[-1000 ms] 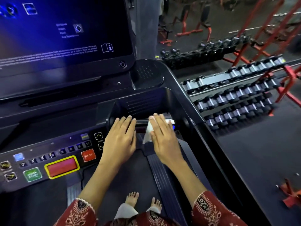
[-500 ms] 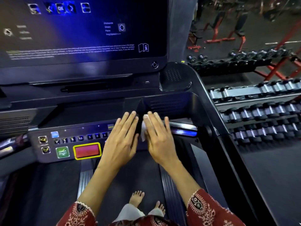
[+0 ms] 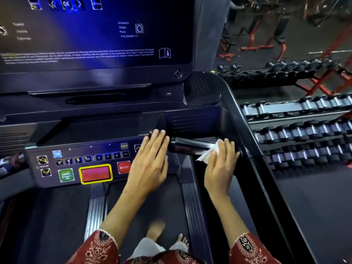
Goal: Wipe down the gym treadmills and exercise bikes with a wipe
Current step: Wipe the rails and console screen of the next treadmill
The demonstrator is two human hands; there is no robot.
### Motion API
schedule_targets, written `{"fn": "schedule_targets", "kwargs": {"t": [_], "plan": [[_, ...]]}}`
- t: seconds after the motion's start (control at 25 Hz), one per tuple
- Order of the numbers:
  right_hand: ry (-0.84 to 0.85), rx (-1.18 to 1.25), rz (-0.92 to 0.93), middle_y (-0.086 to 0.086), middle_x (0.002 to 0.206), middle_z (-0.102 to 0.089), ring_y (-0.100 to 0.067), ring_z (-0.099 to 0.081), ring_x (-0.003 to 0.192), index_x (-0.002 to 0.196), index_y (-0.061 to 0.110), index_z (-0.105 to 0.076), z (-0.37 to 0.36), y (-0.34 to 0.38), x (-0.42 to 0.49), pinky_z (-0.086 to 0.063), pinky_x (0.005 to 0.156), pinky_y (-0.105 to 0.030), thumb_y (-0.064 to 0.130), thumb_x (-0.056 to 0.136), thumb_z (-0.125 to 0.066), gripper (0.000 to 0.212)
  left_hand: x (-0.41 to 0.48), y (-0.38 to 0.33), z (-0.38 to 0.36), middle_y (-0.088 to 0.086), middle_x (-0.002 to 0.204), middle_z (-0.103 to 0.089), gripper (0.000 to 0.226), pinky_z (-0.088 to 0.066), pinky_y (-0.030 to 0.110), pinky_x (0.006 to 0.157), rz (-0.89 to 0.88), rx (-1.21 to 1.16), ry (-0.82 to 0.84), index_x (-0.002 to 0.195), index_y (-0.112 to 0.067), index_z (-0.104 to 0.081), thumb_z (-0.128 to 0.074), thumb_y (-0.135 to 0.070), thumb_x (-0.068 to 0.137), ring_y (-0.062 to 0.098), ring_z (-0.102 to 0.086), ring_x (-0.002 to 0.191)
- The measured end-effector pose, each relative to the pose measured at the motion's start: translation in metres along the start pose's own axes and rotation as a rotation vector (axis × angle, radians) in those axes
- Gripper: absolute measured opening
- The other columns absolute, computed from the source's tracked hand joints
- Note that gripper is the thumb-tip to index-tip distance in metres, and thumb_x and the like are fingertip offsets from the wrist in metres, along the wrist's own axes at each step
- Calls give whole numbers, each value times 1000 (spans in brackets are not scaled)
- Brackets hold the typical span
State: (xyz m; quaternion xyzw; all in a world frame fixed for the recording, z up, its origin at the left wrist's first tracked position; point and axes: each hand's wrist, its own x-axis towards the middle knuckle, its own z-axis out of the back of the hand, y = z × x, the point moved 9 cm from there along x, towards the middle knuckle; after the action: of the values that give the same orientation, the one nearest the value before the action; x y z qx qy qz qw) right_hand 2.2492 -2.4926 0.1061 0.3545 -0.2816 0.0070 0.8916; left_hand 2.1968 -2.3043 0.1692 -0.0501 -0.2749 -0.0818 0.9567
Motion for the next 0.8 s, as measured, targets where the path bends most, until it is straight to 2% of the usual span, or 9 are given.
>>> {"fn": "schedule_targets", "kwargs": {"t": [0.04, 0.08, 0.2, 0.32, 0.48, 0.6, 0.68, 0.8], "plan": [[-6, 25, -43, -24, 142, -44, -35, -29, 138, 131, -6, -50, 1, -1, 0, -20, 115, -54, 19, 100, -34, 44, 2, -7, -7, 22, 141, -45, 48, -18, 39, 116, -21, -4, 21, 132, 5, -51, -43, -15, 89, 31, -32, 136], [12, 36, -12, -23, 144, -41, -36, -26, 140, 133, -6, -48, 0, 6, -2, -19, 116, -53, 19, 101, -33, 44, 4, -13, -14, 22, 141, -46, 48, -19, 39, 116, -36, -9, 39, 133, 4, -50, -42, -16, 90, 31, -34, 136], [113, -48, 245, -19, 148, -38, -32, -24, 143, 140, -2, -42, -8, 26, -16, -11, 120, -44, 21, 102, -32, 45, 9, -19, -24, 22, 136, -51, 47, -24, 40, 113, -35, -11, 59, 131, 3, -53, -40, -20, 92, 34, -46, 128], [62, 0, 36, -18, 151, -33, -30, -19, 145, 143, 1, -38, 4, -2, -11, -8, 119, -45, 21, 101, -31, 46, 9, -20, -25, 23, 133, -53, 46, -29, 42, 109, -25, -11, 55, 130, 3, -54, -39, -20, 93, 36, -50, 124], [87, -4, 153, -17, 152, -31, -29, -18, 145, 144, 0, -35, 3, 1, -19, -14, 119, -44, 18, 102, -32, 46, 7, -21, -26, 23, 136, -50, 48, -25, 41, 112, -23, -13, 65, 132, 3, -51, -40, -21, 93, 35, -47, 128], [12, 85, 59, -20, 149, -35, -31, -24, 143, 140, -5, -40, 7, -10, -15, -27, 113, -53, -2, 97, -41, 43, 3, -21, -24, 23, 141, -45, 49, -20, 39, 115, -29, -30, 80, 135, 3, -48, -39, -21, 92, 33, -39, 132], [55, 100, 176, -22, 145, -42, -32, -30, 140, 136, -6, -46, 1, 17, -22, -28, 115, -46, -22, 85, -49, 54, -4, -18, -17, 24, 142, -43, 49, -19, 39, 115, -21, -59, 69, 134, 3, -49, -40, -19, 92, 32, -35, 134], [172, 231, 291, -21, 141, -45, -28, -34, 137, 134, -7, -47, -7, 66, -32, -27, 116, -33, -21, 86, -48, 50, -20, -5, 2, 25, 142, -42, 46, -20, 40, 115, 21, -97, 21, 132, 4, -50, -41, -18, 93, 33, -35, 134]]}}
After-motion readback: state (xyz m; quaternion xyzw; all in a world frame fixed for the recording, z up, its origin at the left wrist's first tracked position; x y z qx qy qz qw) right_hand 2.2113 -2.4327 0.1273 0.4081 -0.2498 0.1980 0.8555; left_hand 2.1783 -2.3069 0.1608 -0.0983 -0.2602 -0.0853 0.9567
